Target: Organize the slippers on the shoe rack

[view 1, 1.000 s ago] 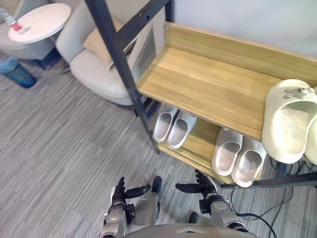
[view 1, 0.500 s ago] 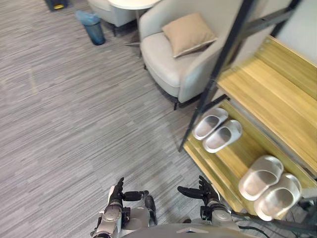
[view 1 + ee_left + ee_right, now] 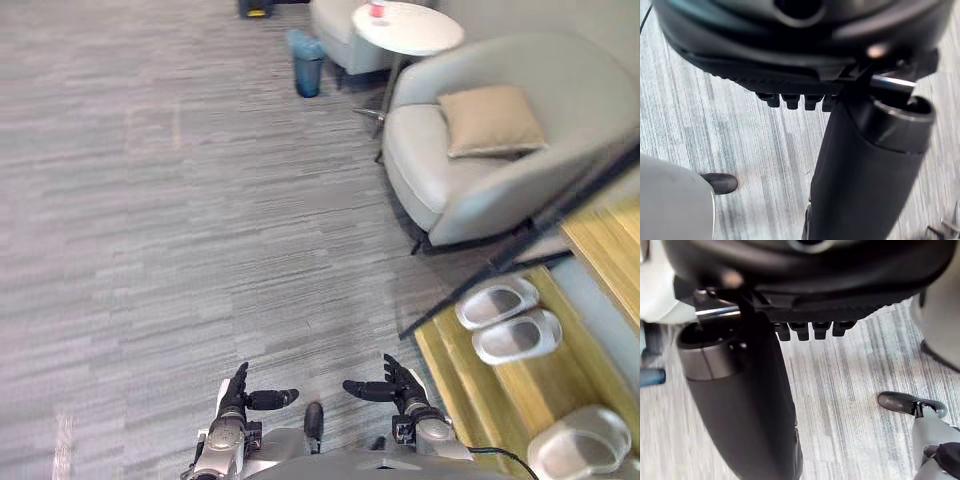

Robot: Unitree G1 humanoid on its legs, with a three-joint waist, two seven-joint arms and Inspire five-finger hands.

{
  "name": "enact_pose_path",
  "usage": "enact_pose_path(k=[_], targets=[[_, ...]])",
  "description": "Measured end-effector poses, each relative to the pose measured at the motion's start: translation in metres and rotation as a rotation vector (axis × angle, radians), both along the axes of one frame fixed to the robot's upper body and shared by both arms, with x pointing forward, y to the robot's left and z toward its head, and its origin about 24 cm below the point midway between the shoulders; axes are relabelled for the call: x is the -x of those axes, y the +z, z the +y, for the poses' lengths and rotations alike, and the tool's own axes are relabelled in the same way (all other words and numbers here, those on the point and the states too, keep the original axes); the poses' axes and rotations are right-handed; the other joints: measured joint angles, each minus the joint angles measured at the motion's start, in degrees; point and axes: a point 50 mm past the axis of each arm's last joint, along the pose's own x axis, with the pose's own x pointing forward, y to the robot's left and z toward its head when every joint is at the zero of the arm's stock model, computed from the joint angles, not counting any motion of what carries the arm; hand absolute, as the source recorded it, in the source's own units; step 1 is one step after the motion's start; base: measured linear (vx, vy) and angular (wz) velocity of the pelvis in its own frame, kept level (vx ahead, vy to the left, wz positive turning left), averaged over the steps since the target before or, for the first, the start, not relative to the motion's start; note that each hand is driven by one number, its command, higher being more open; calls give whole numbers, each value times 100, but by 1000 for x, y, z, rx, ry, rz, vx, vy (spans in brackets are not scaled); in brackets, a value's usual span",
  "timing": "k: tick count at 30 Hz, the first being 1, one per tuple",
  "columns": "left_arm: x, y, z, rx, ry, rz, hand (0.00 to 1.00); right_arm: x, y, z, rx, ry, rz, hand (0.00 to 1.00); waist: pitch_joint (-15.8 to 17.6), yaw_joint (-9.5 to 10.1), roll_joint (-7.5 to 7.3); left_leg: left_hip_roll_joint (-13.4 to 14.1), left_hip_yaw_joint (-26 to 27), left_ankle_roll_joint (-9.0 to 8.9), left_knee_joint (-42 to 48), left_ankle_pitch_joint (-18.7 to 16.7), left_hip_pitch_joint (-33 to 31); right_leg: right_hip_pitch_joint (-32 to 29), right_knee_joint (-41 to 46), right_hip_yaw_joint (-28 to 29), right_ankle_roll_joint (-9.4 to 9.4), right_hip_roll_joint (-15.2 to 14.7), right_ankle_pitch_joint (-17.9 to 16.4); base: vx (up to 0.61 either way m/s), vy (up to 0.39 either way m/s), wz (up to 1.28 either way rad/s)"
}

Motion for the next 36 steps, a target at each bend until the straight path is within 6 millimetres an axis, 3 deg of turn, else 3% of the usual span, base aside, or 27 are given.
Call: enact_pose_path(k=[2, 3, 4, 5, 7, 9, 10, 11, 12, 13, 14, 15, 17, 18, 20, 21, 22, 23, 26, 27, 29, 30, 31, 32, 34, 36], targets=[[0, -1, -1, 11, 19, 1, 100, -6, 3, 2, 2, 30, -20, 100, 39, 3, 65, -2, -215, -73, 118, -143, 1, -417, -387, 310, 235, 220, 173, 46, 22, 72], [0, -1, -2, 14, 25, 0, 100, -8, 4, 4, 2, 48, -35, 100, 51, 4, 84, -4, -341, -135, 167, -233, 18, -590, -747, 492, 353, 320, 387, 128, 5, 90], [2, -1, -1, 19, 48, 1, 100, -10, 7, 8, -9, 69, -56, 100, 55, 7, 63, -55, -606, -218, 221, -417, 106, -769, -1432, 760, 479, 411, 875, 212, -15, 96], [2, -1, 0, 18, 55, 1, 100, -10, 7, 9, -11, 74, -59, 100, 61, 6, 45, -90, -705, -213, 272, -496, 150, -784, -1587, 817, 500, 412, 1006, 320, -41, 106], [2, -1, 0, 14, 58, 1, 100, -9, 7, 11, -21, 79, -55, 100, 18, -2, -5, -169, -1066, -265, 598, -865, 194, -825, -1855, 881, 329, 401, 1315, 340, -67, 85], [3, -1, 1, 19, 79, 0, 100, -5, 5, 15, -35, 81, -40, 100, -63, -2, -56, -156, -1331, -365, 960, -1243, 200, -705, -2176, 831, -13, 526, 1692, 441, -85, 81], [6, -3, 2, 21, 98, 13, 100, -2, 4, 20, -51, 83, -23, 100, -107, 11, 25, -61, -1281, -726, 1543, -1444, 18, -356, -2561, 636, -242, 643, 2063, 553, -85, 87], [5, -3, 0, 35, 96, 8, 100, -2, 3, 21, -50, 92, -15, 100, -97, -2, 40, -73, -905, -1172, 2142, -1379, -251, -204, -2642, 500, -294, 654, 1989, 745, -122, 99], [3, -2, -1, 46, 119, 1, 100, -2, 3, 18, -27, 130, -14, 100, -29, -12, 154, 83, 14, -1369, 3395, -1133, -624, 318, -2887, 389, -329, 726, 1896, 394, -62, 65], [3, -2, -1, 52, 134, -5, 100, -1, 2, 18, -21, 144, -10, 100, -14, 10, 162, 203, 344, -1315, 3878, -1020, -790, 528, -3014, 408, -339, 754, 1866, 479, -50, 39], [-1, 1, 0, 45, 142, -30, 100, -2, 2, 18, -16, 156, -9, 100, -8, 148, 198, 623, 1048, -1028, 4840, -1322, -1177, 941, -3231, 476, -463, 891, 1774, 478, -21, 16], [-7, 4, 1, 48, 138, -58, 100, -10, 6, 20, -19, 154, -31, 100, 31, 221, 177, 917, 1347, -967, 5209, -1666, -1533, 1232, -3323, 446, -496, 915, 1667, 551, -17, 11], [-17, 10, 3, 44, 132, -99, 100, -24, 12, 21, -12, 150, -72, 100, 108, 288, 78, 1191, 1529, -975, 4697, -1902, -2015, 1455, -3319, 317, -417, 832, 1611, 551, 19, 15], [-25, 15, 8, 31, 128, -127, 100, -31, 16, 19, -10, 134, -97, 100, 200, 286, -63, 1242, 1658, -962, 3926, -1842, -2237, 1697, -3278, 131, -140, 659, 1423, 579, 69, 36], [-28, 16, 7, 25, 119, -131, 100, -31, 17, 13, -7, 98, -109, 100, 191, 275, -54, 1341, 1818, -858, 2839, -1192, -2309, 1950, -3221, -102, 81, 636, 1165, 462, 79, 56], [-29, 16, 6, 24, 100, -131, 100, -26, 16, 7, 2, 67, -104, 100, 154, 279, -118, 1314, 1914, -514, 2561, -507, -2404, 2133, -3067, -273, 289, 572, 740, 444, 95, 74], [-33, 19, 12, 4, 96, -145, 100, -27, 15, 11, -8, 59, -100, 100, 123, 280, -335, 1114, 1968, -445, 2515, -550, -2419, 2110, -2967, -370, 366, 396, 684, 663, 137, 79], [-35, 21, 15, -7, 95, -154, 100, -29, 17, 13, -15, 55, -106, 100, 100, 296, -444, 997, 1948, -403, 2406, -580, -2429, 2014, -2869, -378, 376, 299, 732, 532, 105, 55], [-30, 18, 18, -14, 116, -130, 100, -35, 20, 19, -29, 54, -124, 100, 102, 354, -455, 904, 2008, -279, 2416, -793, -2202, 2163, -2724, -331, 628, 233, 1243, 475, 119, 30], [-26, 16, 19, -20, 120, -121, 100, -35, 20, 21, -36, 56, -122, 100, 89, 418, -422, 901, 2093, -281, 2386, -1029, -1889, 2195, -2247, -230, 743, 136, 1355, 355, 115, 15], [-19, 13, 18, -17, 119, -101, 100, -33, 19, 25, -48, 59, -115, 100, 82, 419, -374, 880, 2021, -301, 2272, -1301, -1402, 1976, -954, -177, 611, -133, 1532, 408, 121, 22], [-15, 10, 16, -8, 116, -81, 100, -32, 19, 26, -54, 61, -111, 100, 102, 357, -302, 848, 1880, -278, 2065, -1389, -1044, 1509, 420, -130, 173, -422, 1838, 423, 83, 44], [-12, 8, 15, -9, 106, -64, 100, -32, 18, 28, -60, 67, -106, 100, 116, 279, -280, 842, 1757, -270, 1892, -1411, -776, 1113, 1192, 17, 105, -444, 1358, 494, 51, 58], [-8, 5, 15, -8, 108, -41, 100, -30, 17, 28, -62, 69, -99, 100, 148, 222, -209, 856, 1624, -281, 1594, -1404, -364, 751, 1449, 68, 103, -339, 911, 345, 3, 50], [-5, 4, 14, -6, 107, -27, 100, -25, 14, 27, -60, 64, -84, 100, 157, 126, -153, 891, 1507, -282, 1246, -1405, 71, 340, 1139, 33, 25, -150, 561, 344, -32, 40], [-2, 2, 13, -2, 101, -14, 100, -20, 12, 25, -55, 59, -68, 100, 153, 27, -85, 958, 1351, -376, 968, -1458, 410, -199, 94, -118, 22, 90, 503, 341, -66, 46]])
